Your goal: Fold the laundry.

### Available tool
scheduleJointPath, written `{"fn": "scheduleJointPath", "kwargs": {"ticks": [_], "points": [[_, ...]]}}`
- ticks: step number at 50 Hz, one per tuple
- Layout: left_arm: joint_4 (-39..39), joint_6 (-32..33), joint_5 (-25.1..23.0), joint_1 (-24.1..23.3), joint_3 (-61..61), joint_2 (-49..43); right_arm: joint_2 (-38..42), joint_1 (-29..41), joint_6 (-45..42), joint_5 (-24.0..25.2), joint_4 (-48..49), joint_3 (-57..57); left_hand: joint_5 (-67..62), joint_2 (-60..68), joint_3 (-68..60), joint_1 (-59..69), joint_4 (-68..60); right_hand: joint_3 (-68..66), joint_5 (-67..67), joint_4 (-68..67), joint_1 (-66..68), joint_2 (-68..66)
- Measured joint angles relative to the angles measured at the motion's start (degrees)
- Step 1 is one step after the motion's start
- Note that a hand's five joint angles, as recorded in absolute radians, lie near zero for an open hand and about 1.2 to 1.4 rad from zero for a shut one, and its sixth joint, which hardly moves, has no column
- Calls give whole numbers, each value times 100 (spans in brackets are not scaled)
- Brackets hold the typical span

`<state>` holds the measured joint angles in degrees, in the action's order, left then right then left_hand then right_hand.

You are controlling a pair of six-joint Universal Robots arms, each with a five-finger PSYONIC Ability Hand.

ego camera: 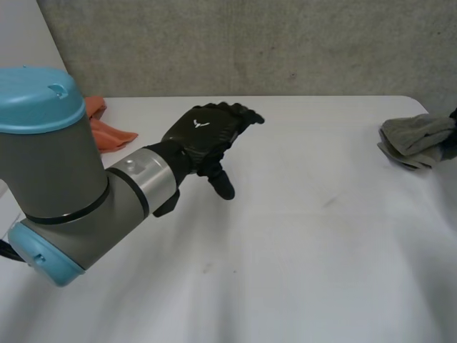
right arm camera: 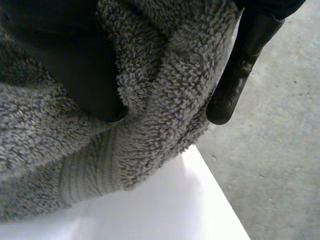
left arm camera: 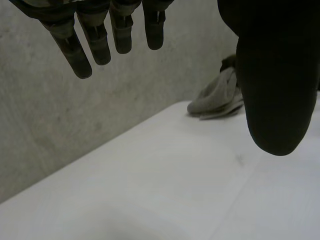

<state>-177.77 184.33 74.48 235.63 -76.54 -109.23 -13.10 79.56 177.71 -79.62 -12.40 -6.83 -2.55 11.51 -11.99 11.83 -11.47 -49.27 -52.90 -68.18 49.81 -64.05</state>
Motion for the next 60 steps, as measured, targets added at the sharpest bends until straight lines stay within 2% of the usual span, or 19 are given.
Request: {"fn": "scheduleJointPath", "kwargs": {"ticks": [8, 16, 18, 19, 20, 21, 22, 24, 29, 32, 40, 46, 53, 60], "points": [[-131, -160, -44, -178, 70, 16, 3, -154, -502, -207, -101, -33, 0, 0, 0, 0, 0, 0, 0, 0, 0, 0], [-186, -164, -50, -214, 114, -14, -2, -227, -821, -689, -218, -51, 0, 0, 0, 0, 0, 0, 0, 73, 0, 0], [-188, -163, -49, -217, 128, -27, -18, -235, -853, -701, -232, -66, -1, 0, 0, 0, 0, 1089, 1119, 1263, -1140, 1270], [-189, -163, -48, -218, 136, -35, -41, -242, -880, -696, -254, -88, 0, 0, 0, 0, 0, 2613, 2822, 2980, -2776, 2932], [-189, -163, -47, -218, 141, -40, -51, -244, -889, -691, -262, -95, 0, 0, 0, 0, 0, 3196, 3620, 3778, -3305, 3868], [-189, -164, -45, -218, 144, -44, -74, -247, -910, -677, -285, -113, 0, 0, 0, 0, 0, 3339, 3926, 4119, -3464, 4182], [-189, -166, -44, -218, 147, -50, -91, -248, -931, -664, -305, -127, 0, 0, 0, 0, 0, 3611, 4605, 4999, -3756, 4827], [-186, -174, -37, -215, 147, -66, -139, -256, -1082, -626, -398, -171, 0, 0, 0, 0, 0, 3737, 4933, 5484, -3828, 5149], [-180, -186, -28, -210, 119, -71, -172, -291, -1609, -646, -643, -269, 0, 0, 0, 0, 0, 3737, 4933, 5484, -3828, 5149], [-176, -192, -26, -210, 82, -59, -203, -323, -2323, -819, -849, -399, 0, 0, 0, 0, 0, 3737, 4933, 5484, -3828, 5149], [-163, -186, -23, -207, -30, 12, -589, -417, -4538, -1921, -685, -836, 0, 0, 0, 0, 0, 3737, 4933, 5484, -3828, 5149], [-163, -178, -29, -181, -138, 181, -1218, -550, -5425, -2288, -57, -1248, 0, 0, 0, 0, 0, 3737, 4933, 5484, -3828, 5149], [-221, -154, -19, -6, -228, 406, -2089, -486, -5592, -2293, 744, -1685, 0, 0, 0, 0, 0, 3737, 4933, 5484, -3828, 5149], [-596, -126, -7, 667, -233, 569, -3116, 251, -4555, -1789, 1077, -2642, 0, 0, 0, 0, 0, 3737, 4933, 5484, -3828, 5149]]}}
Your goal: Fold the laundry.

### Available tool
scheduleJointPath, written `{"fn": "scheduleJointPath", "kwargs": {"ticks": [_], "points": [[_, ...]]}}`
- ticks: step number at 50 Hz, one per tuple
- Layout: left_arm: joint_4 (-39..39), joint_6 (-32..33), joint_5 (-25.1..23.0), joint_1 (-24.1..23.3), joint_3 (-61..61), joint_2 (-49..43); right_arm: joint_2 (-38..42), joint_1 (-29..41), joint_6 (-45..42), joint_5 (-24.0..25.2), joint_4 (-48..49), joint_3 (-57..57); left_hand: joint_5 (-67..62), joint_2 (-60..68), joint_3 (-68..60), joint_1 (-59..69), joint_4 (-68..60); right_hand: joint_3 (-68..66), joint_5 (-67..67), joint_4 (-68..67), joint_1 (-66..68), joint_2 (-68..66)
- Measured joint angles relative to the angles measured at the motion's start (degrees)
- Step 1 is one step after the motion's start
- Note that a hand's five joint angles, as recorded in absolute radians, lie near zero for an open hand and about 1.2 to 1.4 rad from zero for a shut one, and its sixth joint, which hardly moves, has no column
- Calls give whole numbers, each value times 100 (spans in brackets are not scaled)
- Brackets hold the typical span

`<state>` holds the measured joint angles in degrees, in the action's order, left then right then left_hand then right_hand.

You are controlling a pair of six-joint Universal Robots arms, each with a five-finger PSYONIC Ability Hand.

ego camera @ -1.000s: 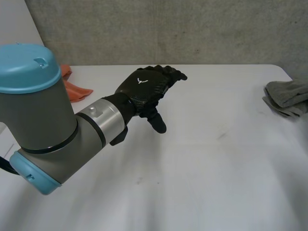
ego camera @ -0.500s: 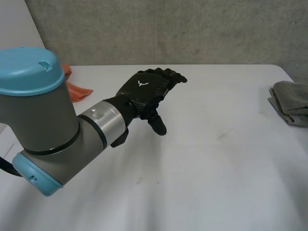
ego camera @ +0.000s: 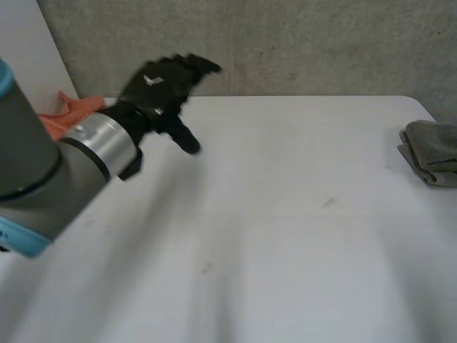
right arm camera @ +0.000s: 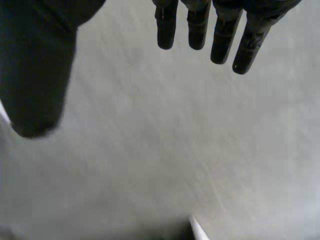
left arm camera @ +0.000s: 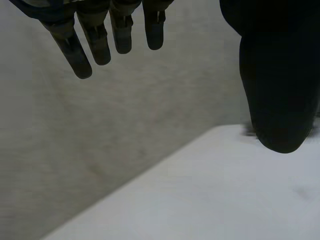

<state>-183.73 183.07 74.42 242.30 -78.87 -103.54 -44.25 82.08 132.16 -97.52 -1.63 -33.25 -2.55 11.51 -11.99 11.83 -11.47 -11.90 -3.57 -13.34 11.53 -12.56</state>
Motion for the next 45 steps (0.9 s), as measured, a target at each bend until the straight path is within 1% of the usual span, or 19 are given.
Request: {"fn": "scheduleJointPath", "kwargs": {"ticks": [4, 6, 8, 10, 14, 17, 20, 23, 29, 32, 33, 35, 36, 37, 38, 39, 40, 41, 45], "points": [[-586, 74, 18, 566, 3, -17, -765, 746, 949, 778, 97, -1150, 0, 0, 0, 0, 0, 0, 0, 0, 0, 0], [-848, 159, 26, 818, 15, -98, -1022, 1083, 1233, 1095, 171, -1679, 0, 0, 0, 0, 0, 0, 0, 0, 0, 0], [-1188, 338, 33, 1228, 53, -294, -1300, 1540, 1499, 1455, 295, -2385, 0, 0, 0, 0, 0, 0, 0, 0, 0, 0], [-1404, 539, 29, 1588, 112, -533, -1471, 1889, 1620, 1668, 397, -2917, 0, 0, 0, 0, 0, 0, 0, 0, 0, 0], [-1641, 1054, 1, 2202, 336, -1183, -1771, 2581, 1704, 1934, 579, -3928, -1, 0, 0, 0, 0, 0, 0, 0, 0, 0], [-1692, 1522, -34, 2539, 609, -1801, -1941, 2970, 1693, 1988, 671, -4507, 0, 0, 0, 0, 0, 0, 0, 0, 0, 0], [-1691, 1955, -83, 2786, 894, -2366, -2061, 3185, 1674, 1995, 736, -4888, 0, 0, 0, 0, 0, 0, 0, 0, 0, 0], [-1671, 2550, -198, 3063, 1342, -3121, -2236, 3335, 1639, 1980, 802, -5328, 0, 0, 0, 0, 0, 0, 0, 0, 0, 0], [-1648, 3240, -363, 3314, 2164, -4177, -2542, 3315, 1606, 1971, 832, -5871, -54, 130, -97, 94, -125, 0, 0, 0, 0, 0], [-1637, 3405, -378, 3374, 2578, -4570, -2701, 3274, 1602, 1971, 837, -6096, -726, 839, -751, 871, -823, 0, 0, 0, 0, 0], [-1632, 3434, -379, 3385, 2661, -4640, -2736, 3267, 1601, 1971, 840, -6143, -726, 839, -751, 871, -823, 0, 0, 0, 0, 0], [-1615, 3550, -375, 3425, 2964, -4887, -2878, 3239, 1598, 1972, 861, -6326, -2178, 2368, -2243, 2503, -2318, 0, 0, 0, 0, 0], [-1613, 3567, -374, 3429, 3001, -4915, -2889, 3236, 1598, 1973, 863, -6339, -2178, 2368, -2243, 2503, -2318, 0, 0, 0, 0, 0], [-1611, 3626, -362, 3436, 3093, -4987, -2975, 3215, 1596, 1975, 890, -6436, -3312, 3616, -3421, 3757, -3504, 0, 0, 0, 0, 0], [-1614, 3661, -350, 3433, 3114, -5007, -3004, 3204, 1595, 1975, 903, -6471, -4236, 4533, -4391, 4687, -4441, 0, 0, 0, 0, 0], [-1625, 3710, -329, 3421, 3118, -5013, -3064, 3177, 1592, 1977, 931, -6546, -4881, 5123, -4892, 5218, -5093, 0, 0, 0, 0, 0], [-1646, 3752, -295, 3402, 3075, -4981, -3102, 3151, 1589, 1978, 952, -6586, -4881, 5123, -4892, 5218, -5093, 0, 0, 0, 0, 0], [-1683, 3785, -259, 3375, 3008, -4921, -3148, 3108, 1584, 1977, 981, -6634, -5182, 5551, -5405, 5268, -5619, 0, 0, 0, 0, 0], [-2063, 3821, -63, 3109, 2336, -4304, -3271, 2926, 1566, 1979, 1047, -6735, -5182, 5610, -5528, 5268, -5687, 0, 0, 0, 0, 0]]}}
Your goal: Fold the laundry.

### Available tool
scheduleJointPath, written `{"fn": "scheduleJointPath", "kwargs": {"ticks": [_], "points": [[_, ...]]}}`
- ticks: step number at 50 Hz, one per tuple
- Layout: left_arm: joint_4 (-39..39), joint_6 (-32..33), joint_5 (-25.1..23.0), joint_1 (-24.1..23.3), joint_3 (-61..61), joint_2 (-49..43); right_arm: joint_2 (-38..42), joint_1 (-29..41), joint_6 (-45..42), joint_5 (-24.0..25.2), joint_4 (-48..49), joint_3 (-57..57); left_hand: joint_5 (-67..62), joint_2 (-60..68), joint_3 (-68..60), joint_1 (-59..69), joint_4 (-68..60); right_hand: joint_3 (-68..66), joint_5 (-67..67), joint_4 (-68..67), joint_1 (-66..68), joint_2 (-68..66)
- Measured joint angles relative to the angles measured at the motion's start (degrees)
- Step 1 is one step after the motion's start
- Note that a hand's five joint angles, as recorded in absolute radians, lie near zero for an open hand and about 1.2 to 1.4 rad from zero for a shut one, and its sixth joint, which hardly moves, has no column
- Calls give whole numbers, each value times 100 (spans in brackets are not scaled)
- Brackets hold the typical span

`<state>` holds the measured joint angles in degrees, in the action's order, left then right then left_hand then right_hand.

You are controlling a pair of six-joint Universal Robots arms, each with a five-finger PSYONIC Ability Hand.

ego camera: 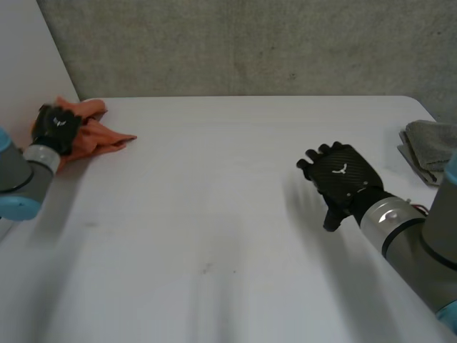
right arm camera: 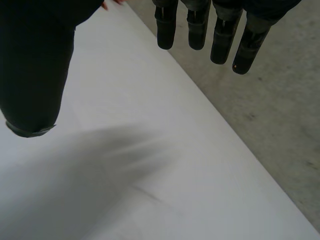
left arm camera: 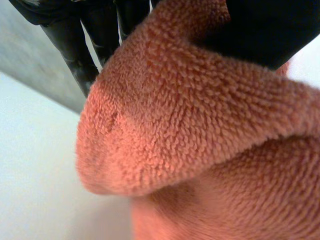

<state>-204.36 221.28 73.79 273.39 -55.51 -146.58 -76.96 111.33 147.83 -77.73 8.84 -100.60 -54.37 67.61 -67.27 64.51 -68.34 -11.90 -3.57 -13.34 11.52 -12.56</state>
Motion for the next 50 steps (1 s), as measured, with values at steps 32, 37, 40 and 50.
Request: {"fn": "scheduleJointPath", "kwargs": {"ticks": [32, 37, 40, 50], "points": [[812, -2567, 317, -3301, -3718, 3856, -278, -722, 117, -39, -232, 144, 5192, -5614, 5542, -5383, 5692, 0, 0, 0, 0, 0], [999, -2521, 412, -2880, -3679, 3937, -254, -693, 129, 289, -865, 292, 5192, -5614, 5542, -5383, 5692, 0, 0, 0, 0, 0], [1238, -2464, 428, -2655, -3678, 3941, -193, -696, 158, 556, -1351, 420, 5192, -5614, 5542, -5378, 5692, 0, 0, 0, 0, 0], [1854, -1152, 379, -1801, -3378, 3350, 679, -392, 897, 988, -2005, 971, 5133, -5414, 5387, -5114, 5507, -19, -2, -2, 4, -4]]}}
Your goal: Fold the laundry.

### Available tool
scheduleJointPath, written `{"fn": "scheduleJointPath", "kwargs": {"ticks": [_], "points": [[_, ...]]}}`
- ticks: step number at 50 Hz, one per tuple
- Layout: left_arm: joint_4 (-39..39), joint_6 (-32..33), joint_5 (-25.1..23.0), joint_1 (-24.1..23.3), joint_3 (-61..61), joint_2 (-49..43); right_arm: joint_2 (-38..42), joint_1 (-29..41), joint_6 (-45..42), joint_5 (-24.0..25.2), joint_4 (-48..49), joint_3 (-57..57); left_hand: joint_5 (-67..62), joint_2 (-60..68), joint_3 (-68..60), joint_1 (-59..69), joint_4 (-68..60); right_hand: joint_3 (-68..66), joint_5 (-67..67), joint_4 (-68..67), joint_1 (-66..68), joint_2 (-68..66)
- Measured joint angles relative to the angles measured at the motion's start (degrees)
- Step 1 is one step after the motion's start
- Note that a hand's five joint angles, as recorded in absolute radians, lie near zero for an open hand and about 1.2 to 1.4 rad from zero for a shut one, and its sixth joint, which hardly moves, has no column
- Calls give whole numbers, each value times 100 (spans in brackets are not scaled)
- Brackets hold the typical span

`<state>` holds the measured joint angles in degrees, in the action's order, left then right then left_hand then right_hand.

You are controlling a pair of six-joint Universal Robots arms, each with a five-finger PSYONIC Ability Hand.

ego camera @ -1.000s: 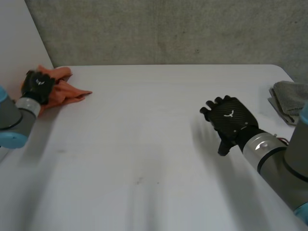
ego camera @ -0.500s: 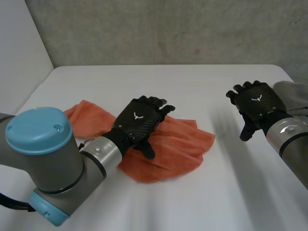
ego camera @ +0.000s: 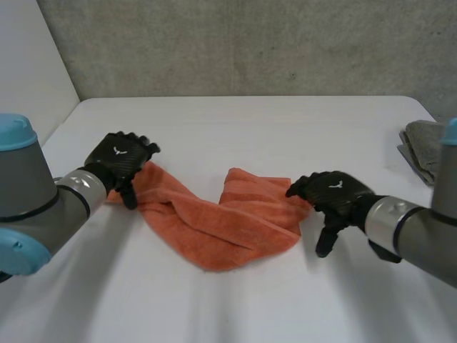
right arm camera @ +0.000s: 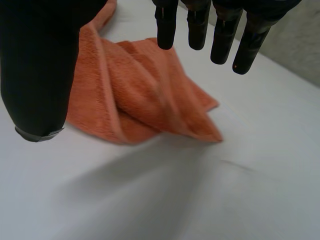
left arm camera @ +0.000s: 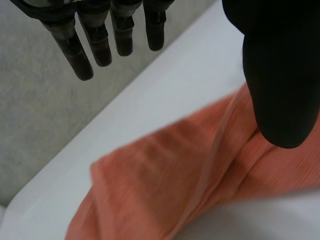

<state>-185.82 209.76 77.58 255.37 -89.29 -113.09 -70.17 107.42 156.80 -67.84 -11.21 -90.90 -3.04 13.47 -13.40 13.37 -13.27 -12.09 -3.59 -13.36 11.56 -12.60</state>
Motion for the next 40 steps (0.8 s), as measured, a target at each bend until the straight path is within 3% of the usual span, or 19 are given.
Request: {"fn": "scheduleJointPath", "kwargs": {"ticks": [5, 11, 18, 19, 22, 24, 25, 30, 36, 40], "points": [[158, 496, -14, 338, 479, -654, 388, 270, 603, -61, 166, 132, -282, 222, -209, 248, -249, -370, -258, -216, 145, -303], [304, 607, -67, 595, 964, -1332, 737, 561, 1332, -213, 571, 154, -1236, 1220, -1176, 1287, -1204, -718, -524, -586, 476, -515], [318, 551, -216, 585, 1072, -1549, 1052, 851, 1570, -552, 928, 263, -3303, 3290, -3288, 3353, -3311, -884, -677, -737, 629, -700], [318, 547, -225, 575, 1071, -1548, 1082, 879, 1571, -588, 950, 284, -3303, 3290, -3288, 3353, -3311, -1008, -791, -869, 753, -860], [313, 536, -242, 538, 1060, -1536, 1223, 1000, 1560, -733, 1023, 396, -4960, 4948, -4928, 5087, -4979, -1668, -1392, -1518, 1326, -1614], [309, 536, -239, 519, 1055, -1527, 1287, 1050, 1551, -790, 1044, 450, -4960, 4948, -4928, 5087, -4979, -2139, -1818, -1955, 1706, -2090], [307, 537, -234, 503, 1050, -1519, 1375, 1116, 1537, -869, 1061, 523, -5294, 5457, -5426, 5226, -5505, -2702, -2412, -2567, 2207, -2661], [281, 530, -180, 440, 1035, -1409, 1528, 1232, 1498, -1173, 1129, 730, -5294, 5488, -5455, 5226, -5527, -5393, -5181, -5352, 4363, -5387], [257, 418, -30, 289, 965, -713, 1319, 1219, 1431, -1491, 1206, 942, -5294, 5493, -5464, 5226, -5527, -5553, -5302, -5463, 4487, -5405], [254, 24, 49, 163, 896, 261, 650, 1183, 1130, -1559, 1177, 1174, -5294, 5498, -5469, 5226, -5528, -5553, -5302, -5463, 4487, -5405]]}}
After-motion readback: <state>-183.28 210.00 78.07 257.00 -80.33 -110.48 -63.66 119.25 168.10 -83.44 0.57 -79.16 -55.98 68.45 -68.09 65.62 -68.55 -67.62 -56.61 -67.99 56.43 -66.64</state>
